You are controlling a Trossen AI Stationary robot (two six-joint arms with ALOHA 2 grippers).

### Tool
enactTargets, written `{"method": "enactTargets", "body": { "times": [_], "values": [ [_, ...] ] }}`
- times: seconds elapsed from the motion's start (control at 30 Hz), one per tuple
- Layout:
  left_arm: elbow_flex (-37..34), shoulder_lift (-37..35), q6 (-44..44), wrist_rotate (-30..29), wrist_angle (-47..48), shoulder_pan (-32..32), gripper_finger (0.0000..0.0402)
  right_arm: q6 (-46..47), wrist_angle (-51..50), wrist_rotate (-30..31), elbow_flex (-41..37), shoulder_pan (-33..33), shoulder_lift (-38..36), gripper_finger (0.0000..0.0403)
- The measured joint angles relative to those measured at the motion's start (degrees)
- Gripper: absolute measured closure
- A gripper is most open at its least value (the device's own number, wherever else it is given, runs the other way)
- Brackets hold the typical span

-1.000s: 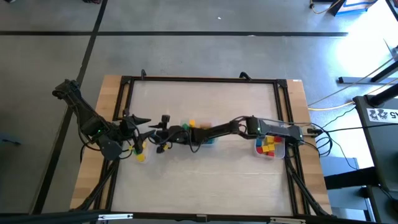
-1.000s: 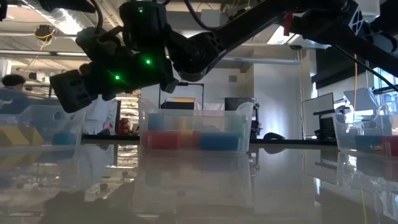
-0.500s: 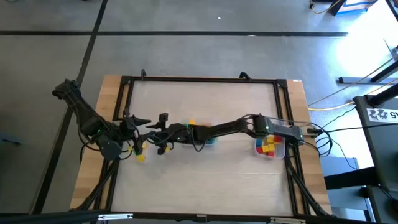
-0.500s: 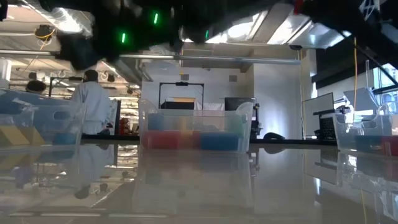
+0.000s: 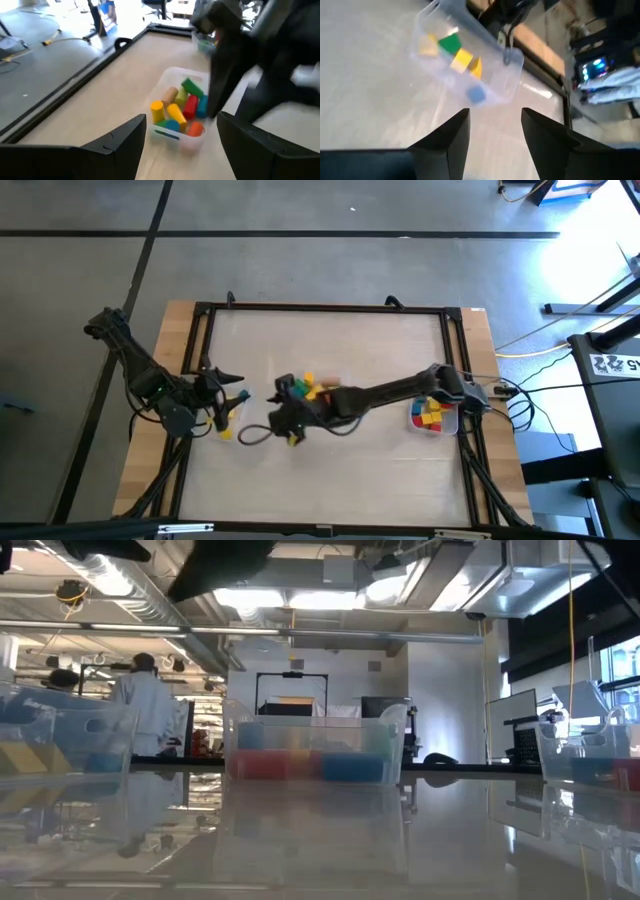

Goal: Sort blocks by size
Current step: Return to Home Position

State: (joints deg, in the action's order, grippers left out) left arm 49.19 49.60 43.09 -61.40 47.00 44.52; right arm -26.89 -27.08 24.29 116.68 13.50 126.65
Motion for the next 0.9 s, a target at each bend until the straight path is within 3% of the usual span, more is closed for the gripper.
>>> {"method": "enactTargets", "body": {
  "times": [0.27,0.47,0.63,0.8,0.9],
  "values": [
    [0.0,0.0,-5.0,7.4,-0.1,-4.2,0.0166,9.6,-26.2,1.6,0.0,3.6,-5.6,0.0229],
    [0.0,0.0,-16.1,15.2,-3.5,-9.6,0.0221,13.2,-40.2,3.3,-1.7,3.2,-6.5,0.0297],
    [0.0,0.0,-24.1,21.1,-4.1,-16.2,0.0275,10.6,-40.0,0.2,-8.7,-0.3,-7.5,0.0353],
    [0.0,-0.5,-29.7,28.6,-4.9,-22.8,0.0323,5.6,-32.4,-3.2,-20.1,-4.2,-14.1,0.0394],
    [-1.0,-1.3,-33.8,33.5,-8.4,-26.6,0.0348,2.7,-24.4,-6.1,-29.3,-6.5,-20.1,0.0397]
  ]
}}
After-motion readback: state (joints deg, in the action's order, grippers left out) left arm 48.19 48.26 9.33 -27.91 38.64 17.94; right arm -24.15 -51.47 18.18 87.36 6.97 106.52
